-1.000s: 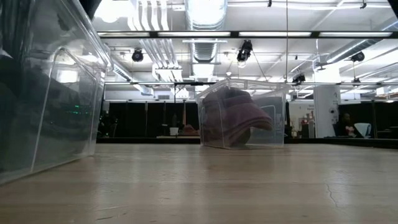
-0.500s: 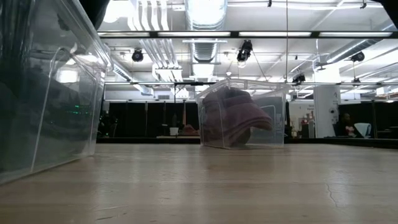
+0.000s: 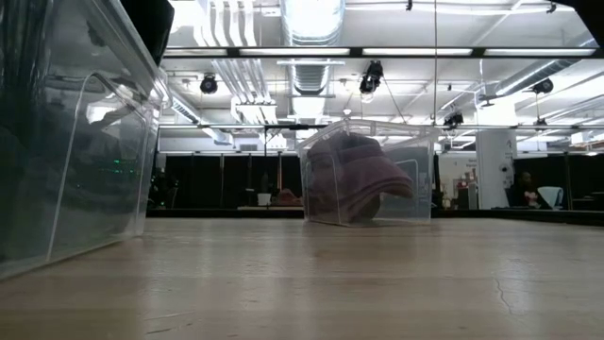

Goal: Pick & Place hat
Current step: Put the green cap into the bottom transparent bin

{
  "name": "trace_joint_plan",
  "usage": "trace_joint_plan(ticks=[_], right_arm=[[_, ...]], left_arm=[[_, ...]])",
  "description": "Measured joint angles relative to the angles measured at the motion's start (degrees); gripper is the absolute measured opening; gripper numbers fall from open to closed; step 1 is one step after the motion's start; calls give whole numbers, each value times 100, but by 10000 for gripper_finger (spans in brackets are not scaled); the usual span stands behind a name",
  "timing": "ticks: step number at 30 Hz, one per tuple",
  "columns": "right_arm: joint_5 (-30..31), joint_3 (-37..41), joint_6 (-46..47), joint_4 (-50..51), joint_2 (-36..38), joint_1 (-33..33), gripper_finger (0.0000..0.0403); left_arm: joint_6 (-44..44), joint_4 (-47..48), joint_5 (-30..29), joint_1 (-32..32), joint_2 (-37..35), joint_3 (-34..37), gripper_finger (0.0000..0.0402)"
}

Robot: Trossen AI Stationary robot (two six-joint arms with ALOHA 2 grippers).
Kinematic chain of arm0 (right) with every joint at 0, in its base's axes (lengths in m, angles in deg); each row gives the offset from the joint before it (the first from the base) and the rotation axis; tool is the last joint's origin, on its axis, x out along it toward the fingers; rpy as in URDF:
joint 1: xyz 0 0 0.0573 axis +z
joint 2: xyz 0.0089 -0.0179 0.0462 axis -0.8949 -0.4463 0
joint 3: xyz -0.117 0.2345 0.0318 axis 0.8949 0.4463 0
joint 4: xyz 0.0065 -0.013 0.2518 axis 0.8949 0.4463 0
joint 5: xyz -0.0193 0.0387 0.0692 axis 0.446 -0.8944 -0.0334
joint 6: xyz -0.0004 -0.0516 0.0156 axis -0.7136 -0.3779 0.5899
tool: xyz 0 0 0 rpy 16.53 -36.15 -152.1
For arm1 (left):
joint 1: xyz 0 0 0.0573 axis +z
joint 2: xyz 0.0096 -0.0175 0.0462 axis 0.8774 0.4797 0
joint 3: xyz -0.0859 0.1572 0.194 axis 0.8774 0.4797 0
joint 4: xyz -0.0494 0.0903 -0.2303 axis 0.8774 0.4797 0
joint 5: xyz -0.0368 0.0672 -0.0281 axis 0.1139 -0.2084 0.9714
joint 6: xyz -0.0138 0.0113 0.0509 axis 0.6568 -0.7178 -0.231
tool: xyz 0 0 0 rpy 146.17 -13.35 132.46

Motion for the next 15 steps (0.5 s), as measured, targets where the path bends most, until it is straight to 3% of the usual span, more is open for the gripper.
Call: trace_joint_plan(ticks=[10,15], right_arm=[[5,-9,115,191,22,53,137],[-4,-11,610,1157,178,206,168]], left_arm=[[0,11,11,-4,0,0,39],[0,50,153,-4,0,0,39]])
